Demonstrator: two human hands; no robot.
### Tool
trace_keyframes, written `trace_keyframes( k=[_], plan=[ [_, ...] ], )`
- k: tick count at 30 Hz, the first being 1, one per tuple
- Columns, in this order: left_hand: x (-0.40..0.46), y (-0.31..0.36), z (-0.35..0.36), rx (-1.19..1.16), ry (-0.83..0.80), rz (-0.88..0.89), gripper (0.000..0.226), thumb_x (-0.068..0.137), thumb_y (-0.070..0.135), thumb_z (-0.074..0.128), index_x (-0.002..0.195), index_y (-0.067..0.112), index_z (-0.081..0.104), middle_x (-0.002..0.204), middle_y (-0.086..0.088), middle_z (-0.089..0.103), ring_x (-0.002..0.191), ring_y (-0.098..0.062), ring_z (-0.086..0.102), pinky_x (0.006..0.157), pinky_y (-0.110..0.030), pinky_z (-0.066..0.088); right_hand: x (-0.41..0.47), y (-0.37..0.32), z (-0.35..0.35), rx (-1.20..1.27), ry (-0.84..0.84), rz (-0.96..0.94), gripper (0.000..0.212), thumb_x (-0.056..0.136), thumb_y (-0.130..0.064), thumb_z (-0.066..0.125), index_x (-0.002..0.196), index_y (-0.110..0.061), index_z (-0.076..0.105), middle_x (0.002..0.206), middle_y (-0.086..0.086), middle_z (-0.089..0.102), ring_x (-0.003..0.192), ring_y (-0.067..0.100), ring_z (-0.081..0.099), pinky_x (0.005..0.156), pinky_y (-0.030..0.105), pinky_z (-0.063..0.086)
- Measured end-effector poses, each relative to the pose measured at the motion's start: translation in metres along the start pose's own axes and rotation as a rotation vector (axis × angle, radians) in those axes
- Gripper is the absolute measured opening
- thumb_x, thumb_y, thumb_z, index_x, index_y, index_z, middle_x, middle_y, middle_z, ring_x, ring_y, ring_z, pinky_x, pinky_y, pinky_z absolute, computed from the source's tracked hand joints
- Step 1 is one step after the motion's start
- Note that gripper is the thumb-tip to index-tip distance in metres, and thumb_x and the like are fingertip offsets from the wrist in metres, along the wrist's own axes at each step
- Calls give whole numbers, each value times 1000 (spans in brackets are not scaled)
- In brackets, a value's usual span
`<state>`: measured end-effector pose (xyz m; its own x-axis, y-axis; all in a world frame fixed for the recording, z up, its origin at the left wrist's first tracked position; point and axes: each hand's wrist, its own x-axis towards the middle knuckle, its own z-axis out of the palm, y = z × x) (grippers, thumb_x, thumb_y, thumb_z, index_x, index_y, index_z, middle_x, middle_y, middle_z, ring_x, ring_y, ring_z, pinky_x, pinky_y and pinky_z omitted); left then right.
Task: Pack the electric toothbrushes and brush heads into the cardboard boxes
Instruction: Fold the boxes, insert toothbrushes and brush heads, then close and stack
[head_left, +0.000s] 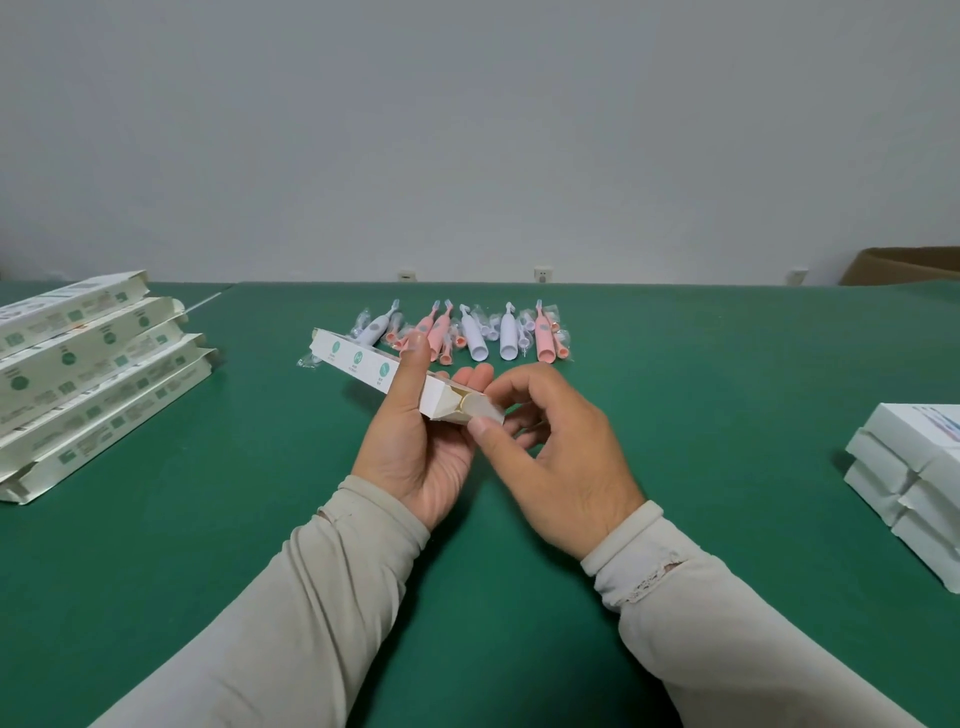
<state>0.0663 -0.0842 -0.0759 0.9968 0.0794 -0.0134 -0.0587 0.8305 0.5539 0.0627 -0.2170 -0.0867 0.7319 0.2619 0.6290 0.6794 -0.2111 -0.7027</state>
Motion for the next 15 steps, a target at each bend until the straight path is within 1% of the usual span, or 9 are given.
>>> trace_keyframes(
  k=[3,4,6,7,9,10,11,13,15],
  plan=[
    [0,0,1,-10,54,47,85,73,42,73,145,8,43,115,-20,53,102,-24,67,103,-58,47,2,1,-2,-11,77,-16,8,86,-22,71,92,-26,69,92,-16,60,79,9,61,66,12,46],
    [0,0,1,1,56,54,86,71,42,73,144,9,44,111,-17,52,98,-23,67,104,-57,46,2,2,-2,-13,80,-15,7,86,-21,72,93,-25,71,91,-16,60,79,9,61,66,12,46],
    [-2,0,3,19,40,52,88,69,43,74,145,11,45,112,-16,50,103,-25,62,106,-59,43,2,2,-3,-10,73,-16,8,86,-21,72,94,-24,74,93,-15,62,79,10,61,67,13,46],
    [-3,1,3,22,37,52,87,69,43,74,146,12,46,113,-16,51,103,-24,63,105,-56,46,2,2,-3,-11,70,-19,9,86,-22,72,94,-23,75,93,-14,62,79,11,61,68,14,47],
    [-4,2,5,30,44,62,85,70,42,73,145,13,47,114,-15,52,91,-20,68,88,-42,58,1,2,-3,-23,71,-34,10,85,-23,72,94,-23,76,93,-13,62,80,11,60,69,13,47],
    [-5,2,7,33,50,66,83,71,42,73,144,13,48,118,-15,52,88,-18,69,78,-35,60,1,2,-3,-31,71,-43,10,85,-23,72,94,-23,77,93,-13,62,80,11,60,70,13,46],
    [-7,3,8,40,54,69,82,71,42,72,144,13,48,126,-15,51,88,-17,68,73,-32,60,1,2,-3,-37,67,-45,10,85,-24,71,94,-23,77,92,-12,62,80,11,60,70,13,46],
    [-8,3,10,56,49,72,82,72,42,71,145,14,46,146,-16,44,91,-17,66,71,-31,60,1,3,-3,-44,54,-39,10,85,-25,71,93,-25,77,91,-12,61,79,12,59,69,16,47],
    [-9,2,9,64,28,74,86,72,41,72,149,15,42,154,-17,36,89,-17,66,72,-31,60,2,3,-3,-49,55,-39,10,86,-26,70,93,-26,77,90,-13,60,78,12,58,68,13,45]
  ],
)
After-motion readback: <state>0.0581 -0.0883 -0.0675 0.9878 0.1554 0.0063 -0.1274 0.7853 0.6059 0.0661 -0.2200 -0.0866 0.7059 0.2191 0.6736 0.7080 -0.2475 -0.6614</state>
